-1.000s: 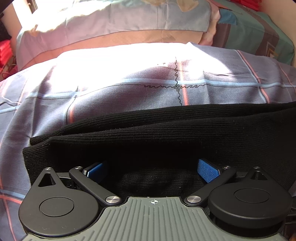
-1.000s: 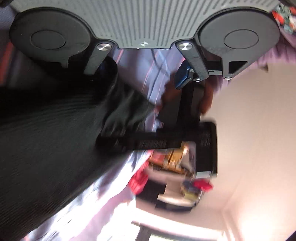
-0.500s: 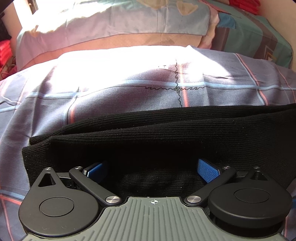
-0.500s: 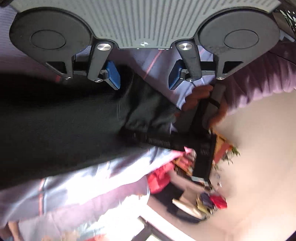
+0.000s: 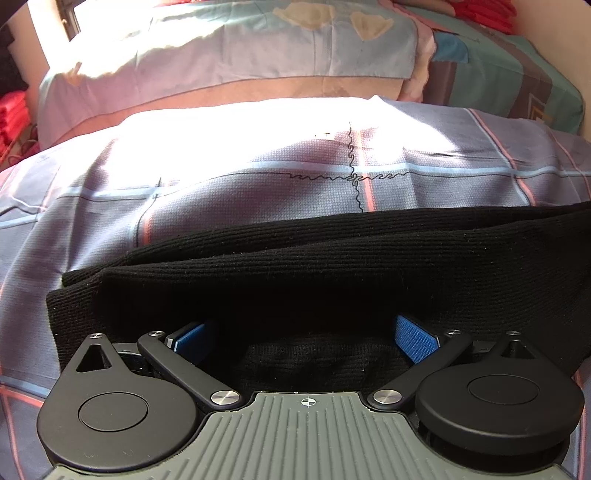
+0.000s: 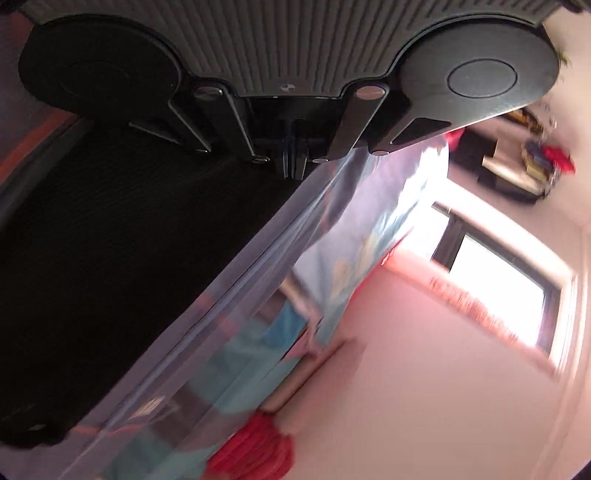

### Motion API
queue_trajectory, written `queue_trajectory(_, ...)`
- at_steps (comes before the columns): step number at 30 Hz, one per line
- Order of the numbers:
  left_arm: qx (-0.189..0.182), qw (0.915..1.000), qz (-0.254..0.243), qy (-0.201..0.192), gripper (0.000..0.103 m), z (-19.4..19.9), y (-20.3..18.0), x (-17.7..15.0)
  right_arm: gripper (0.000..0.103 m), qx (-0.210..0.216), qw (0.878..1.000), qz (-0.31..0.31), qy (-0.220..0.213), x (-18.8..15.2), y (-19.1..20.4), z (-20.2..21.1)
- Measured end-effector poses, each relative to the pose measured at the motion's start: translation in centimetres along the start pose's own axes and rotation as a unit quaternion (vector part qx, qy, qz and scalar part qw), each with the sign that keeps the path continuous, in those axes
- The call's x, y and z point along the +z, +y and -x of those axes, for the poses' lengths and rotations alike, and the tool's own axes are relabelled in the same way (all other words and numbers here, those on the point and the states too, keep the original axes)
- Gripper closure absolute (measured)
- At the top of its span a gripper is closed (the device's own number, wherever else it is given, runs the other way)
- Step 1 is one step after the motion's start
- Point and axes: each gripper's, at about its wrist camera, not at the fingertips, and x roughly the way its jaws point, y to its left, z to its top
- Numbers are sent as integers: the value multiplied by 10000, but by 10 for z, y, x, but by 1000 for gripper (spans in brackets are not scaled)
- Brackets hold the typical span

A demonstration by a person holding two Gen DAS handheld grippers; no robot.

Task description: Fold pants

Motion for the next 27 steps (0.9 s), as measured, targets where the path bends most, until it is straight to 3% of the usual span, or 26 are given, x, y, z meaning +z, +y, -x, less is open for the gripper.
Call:
queue_trajectory(2,34,10000,31,6,0,0,-1,0,103,-195,9982,-337,-458,31,-31,16)
queue_trajectory(4,73,10000,59,11,0,-1,-2,2,103,-828,9905,-361,-1039,55,-49,32)
queue_trajectory(6,117,9999,75,16,0,-2,-4,2,93,-1267,9783,-667,-1499,63,-52,46)
queue_trajectory(8,149,9998,99,17,0,-2,-5,3,70,-682,9870,-650,-1301,59,-50,51)
queue_trajectory(11,195,9997,123,29,0,-2,-5,3,40,-331,9975,-257,-573,34,-33,37)
queue_trajectory(12,214,9997,117,47,0,-2,-6,4,41,-321,9988,-172,-332,28,-31,29)
queue_trajectory(13,222,9996,126,78,0,-2,-6,5,49,-424,9981,51,-452,21,-27,23)
queue_trajectory(14,222,9996,124,121,0,0,-7,6,67,-611,9963,118,-600,22,-27,21)
queue_trajectory(16,262,9996,67,77,0,12,-7,6,92,-1291,9873,-126,-919,28,-20,19)
queue_trajectory(18,302,9993,-3,-222,0,33,-3,-3,69,-1387,9841,417,-1026,25,7,14)
queue_trajectory(19,333,9988,28,-350,0,43,1,-10,53,-1158,9867,780,-834,19,25,8)
queue_trajectory(22,389,9974,340,-496,0,55,21,-29,49,-65,9852,1641,499,-23,90,-41)
queue_trajectory(25,708,9943,731,-318,0,44,46,-40,49,903,9528,2138,1956,-92,152,-105)
queue_trajectory(27,662,9916,1063,-332,0,43,62,-48,49,1420,9230,2360,2687,-144,189,-140)
